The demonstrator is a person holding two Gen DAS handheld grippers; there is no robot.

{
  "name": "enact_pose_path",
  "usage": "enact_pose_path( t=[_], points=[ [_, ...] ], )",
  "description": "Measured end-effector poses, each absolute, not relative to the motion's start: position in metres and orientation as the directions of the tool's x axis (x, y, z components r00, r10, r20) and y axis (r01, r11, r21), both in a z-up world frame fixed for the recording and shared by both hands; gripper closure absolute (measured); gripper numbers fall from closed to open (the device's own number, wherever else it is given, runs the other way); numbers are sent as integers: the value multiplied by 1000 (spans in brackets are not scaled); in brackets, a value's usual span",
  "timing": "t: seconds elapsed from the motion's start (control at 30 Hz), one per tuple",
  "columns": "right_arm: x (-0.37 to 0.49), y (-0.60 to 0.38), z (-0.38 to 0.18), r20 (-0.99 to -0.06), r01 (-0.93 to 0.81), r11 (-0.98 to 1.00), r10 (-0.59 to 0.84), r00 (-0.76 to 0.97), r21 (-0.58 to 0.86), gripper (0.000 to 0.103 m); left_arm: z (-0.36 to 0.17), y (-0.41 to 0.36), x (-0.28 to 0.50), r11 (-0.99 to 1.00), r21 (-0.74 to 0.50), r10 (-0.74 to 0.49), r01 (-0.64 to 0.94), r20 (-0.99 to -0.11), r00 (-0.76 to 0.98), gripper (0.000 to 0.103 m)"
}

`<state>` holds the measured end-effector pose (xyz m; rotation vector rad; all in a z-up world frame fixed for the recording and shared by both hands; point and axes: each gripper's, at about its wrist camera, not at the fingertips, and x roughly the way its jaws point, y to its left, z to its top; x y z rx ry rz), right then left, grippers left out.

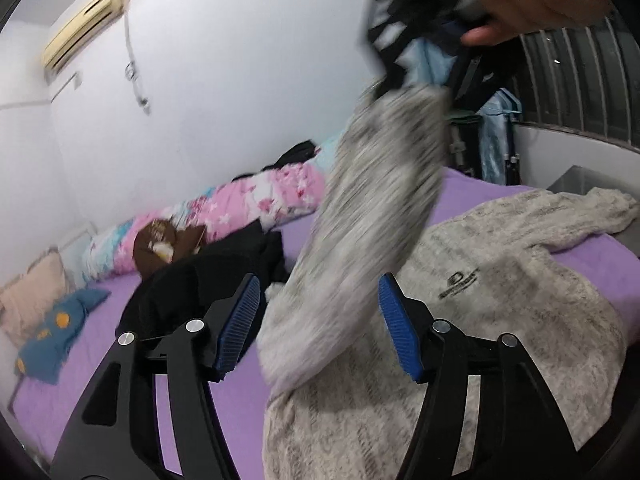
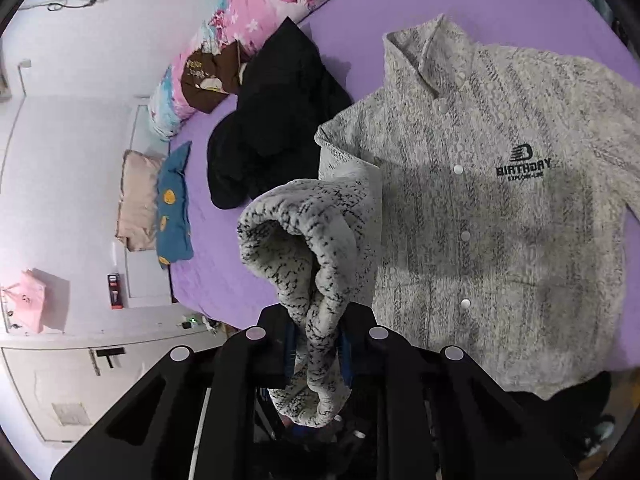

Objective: Fold large clothes

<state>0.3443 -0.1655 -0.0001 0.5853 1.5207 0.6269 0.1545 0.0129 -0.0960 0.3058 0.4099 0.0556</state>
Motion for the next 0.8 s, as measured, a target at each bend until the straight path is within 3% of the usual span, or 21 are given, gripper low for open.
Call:
enact_pose_path(
  t=[0.13,0.33,0.43,0.8],
  points=[
    [350,-192,-5,-687,13,687,727,-9,727,87,-130,45,169,948,315,189,-44,-448,874,41],
    [357,-220,-8,-638,37,638,769,21,770,87,-211,68,213,897,443,280,-4,-560,780,41],
    [359,-221,-1,-626,13,626,779,25,780,87,-247,65,235,841,539,316,48,-561,765,41],
    [360,-244,-8,-589,-9,590,807,43,808,87,-311,73,285,718,680,364,146,-547,753,40]
  ],
)
